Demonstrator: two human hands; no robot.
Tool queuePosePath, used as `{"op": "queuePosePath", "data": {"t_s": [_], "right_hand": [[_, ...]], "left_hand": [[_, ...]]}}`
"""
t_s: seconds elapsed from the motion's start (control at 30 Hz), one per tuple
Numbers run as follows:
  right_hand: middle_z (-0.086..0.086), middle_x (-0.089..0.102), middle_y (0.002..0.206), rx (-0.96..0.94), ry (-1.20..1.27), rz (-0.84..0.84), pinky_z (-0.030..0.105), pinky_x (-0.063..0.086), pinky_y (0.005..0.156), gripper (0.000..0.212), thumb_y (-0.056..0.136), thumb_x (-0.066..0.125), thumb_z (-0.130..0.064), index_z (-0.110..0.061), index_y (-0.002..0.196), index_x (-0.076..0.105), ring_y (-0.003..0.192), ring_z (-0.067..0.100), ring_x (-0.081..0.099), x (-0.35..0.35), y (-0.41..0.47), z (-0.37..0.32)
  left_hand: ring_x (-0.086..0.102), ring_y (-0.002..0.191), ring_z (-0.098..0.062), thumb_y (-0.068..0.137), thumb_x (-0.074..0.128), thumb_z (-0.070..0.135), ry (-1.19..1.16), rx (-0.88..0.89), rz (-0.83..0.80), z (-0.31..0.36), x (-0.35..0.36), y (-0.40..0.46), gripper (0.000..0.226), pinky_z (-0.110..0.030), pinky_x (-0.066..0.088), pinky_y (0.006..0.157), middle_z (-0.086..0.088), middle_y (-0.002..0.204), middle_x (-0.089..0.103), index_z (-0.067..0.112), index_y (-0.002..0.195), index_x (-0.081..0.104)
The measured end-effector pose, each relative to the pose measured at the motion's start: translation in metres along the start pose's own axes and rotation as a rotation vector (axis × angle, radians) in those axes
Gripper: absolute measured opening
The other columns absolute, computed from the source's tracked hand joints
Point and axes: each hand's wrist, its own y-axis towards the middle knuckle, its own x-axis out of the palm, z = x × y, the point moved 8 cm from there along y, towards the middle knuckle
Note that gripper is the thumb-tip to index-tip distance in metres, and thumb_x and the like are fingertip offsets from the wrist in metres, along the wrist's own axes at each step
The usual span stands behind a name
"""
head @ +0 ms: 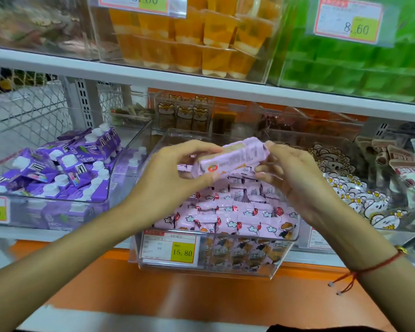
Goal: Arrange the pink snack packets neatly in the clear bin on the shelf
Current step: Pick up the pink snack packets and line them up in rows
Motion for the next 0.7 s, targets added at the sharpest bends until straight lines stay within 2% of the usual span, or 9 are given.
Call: {"op": "queuePosePath", "data": {"t_s": [0.1, 0.2, 0.27, 0.33, 0.37, 0.43, 0.53, 0.6, 0.7], "right_hand": [[-0.001, 0.059, 0.088, -0.142, -0.249, 0.094, 0.024, 0.046, 0.064, 0.023, 0.096, 0.048, -0.035, -0.018, 0.105, 0.061, 0.074, 0.010, 0.054, -0.010, 0.004, -0.010], [-0.003, 0.058, 0.093, -0.366, -0.334, 0.134, 0.024, 0.042, 0.075, 0.013, 0.094, 0.053, -0.027, -0.024, 0.105, 0.060, 0.079, 0.007, 0.051, -0.009, -0.003, -0.031], [-0.004, 0.058, 0.100, -0.532, -0.435, 0.021, 0.017, 0.042, 0.080, 0.020, 0.091, 0.058, -0.019, -0.024, 0.111, 0.058, 0.089, 0.006, 0.052, 0.006, -0.013, -0.043], [-0.006, 0.053, 0.121, -0.685, -0.743, -0.142, 0.023, 0.035, 0.096, 0.039, 0.087, 0.060, -0.025, -0.028, 0.126, 0.052, 0.114, 0.008, 0.043, 0.030, -0.027, -0.042], [-0.007, 0.047, 0.131, -0.743, -0.922, -0.223, 0.028, 0.028, 0.102, 0.049, 0.086, 0.060, -0.031, -0.029, 0.133, 0.048, 0.124, 0.010, 0.034, 0.042, -0.033, -0.036], [-0.008, 0.042, 0.139, -0.821, -1.159, -0.305, 0.030, 0.020, 0.105, 0.056, 0.088, 0.060, -0.035, -0.028, 0.140, 0.043, 0.129, 0.011, 0.025, 0.056, -0.039, -0.026], [-0.006, 0.055, 0.123, -0.912, -1.223, -0.227, 0.028, 0.029, 0.092, 0.049, 0.085, 0.066, -0.034, -0.025, 0.131, 0.053, 0.116, 0.015, 0.039, 0.054, -0.039, -0.033], [-0.005, 0.063, 0.107, -0.901, -1.139, -0.094, 0.024, 0.038, 0.076, 0.044, 0.078, 0.071, -0.037, -0.021, 0.118, 0.061, 0.098, 0.015, 0.050, 0.041, -0.034, -0.046], [-0.015, 0.064, 0.082, -0.734, -0.829, 0.056, 0.013, 0.043, 0.060, 0.043, 0.071, 0.073, -0.045, -0.023, 0.103, 0.055, 0.070, 0.003, 0.056, 0.012, -0.020, -0.054]], "left_hand": [[0.070, 0.084, -0.004, 0.084, 0.068, 0.032, -0.420, -0.389, -0.031, -0.026, 0.009, -0.002, 0.016, -0.011, 0.051, 0.061, 0.015, 0.092, 0.073, 0.027, 0.098, 0.073], [0.072, 0.083, -0.011, 0.089, 0.061, 0.037, -0.547, -0.588, -0.050, -0.037, 0.018, -0.007, 0.022, -0.014, 0.051, 0.054, 0.003, 0.089, 0.075, 0.020, 0.095, 0.073], [0.072, 0.084, -0.016, 0.088, 0.061, 0.040, -0.494, -0.601, -0.045, -0.039, 0.017, -0.008, 0.026, -0.016, 0.052, 0.055, 0.003, 0.093, 0.075, 0.021, 0.100, 0.073], [0.070, 0.088, -0.027, 0.085, 0.063, 0.044, -0.406, -0.556, -0.046, -0.036, 0.015, -0.007, 0.027, -0.020, 0.054, 0.061, 0.006, 0.102, 0.073, 0.026, 0.101, 0.074], [0.069, 0.088, -0.026, 0.084, 0.064, 0.045, -0.375, -0.519, -0.045, -0.033, 0.014, -0.007, 0.025, -0.020, 0.053, 0.061, 0.009, 0.102, 0.072, 0.029, 0.099, 0.074], [0.068, 0.088, -0.013, 0.082, 0.065, 0.044, -0.317, -0.443, -0.039, -0.027, 0.013, -0.005, 0.021, -0.019, 0.051, 0.063, 0.014, 0.097, 0.072, 0.033, 0.097, 0.074], [0.064, 0.092, 0.003, 0.079, 0.060, 0.054, -0.326, -0.390, -0.033, -0.021, 0.015, -0.003, 0.027, -0.022, 0.051, 0.077, 0.019, 0.097, 0.071, 0.039, 0.099, 0.070], [0.062, 0.099, 0.003, 0.082, 0.051, 0.055, -0.358, -0.387, -0.020, -0.022, 0.015, -0.003, 0.030, -0.024, 0.047, 0.085, 0.021, 0.103, 0.069, 0.040, 0.104, 0.064], [0.057, 0.105, 0.001, 0.095, 0.050, 0.033, -0.001, -0.216, -0.082, -0.020, 0.018, -0.004, 0.022, -0.026, 0.044, 0.088, 0.018, 0.116, 0.062, 0.038, 0.116, 0.056]]}}
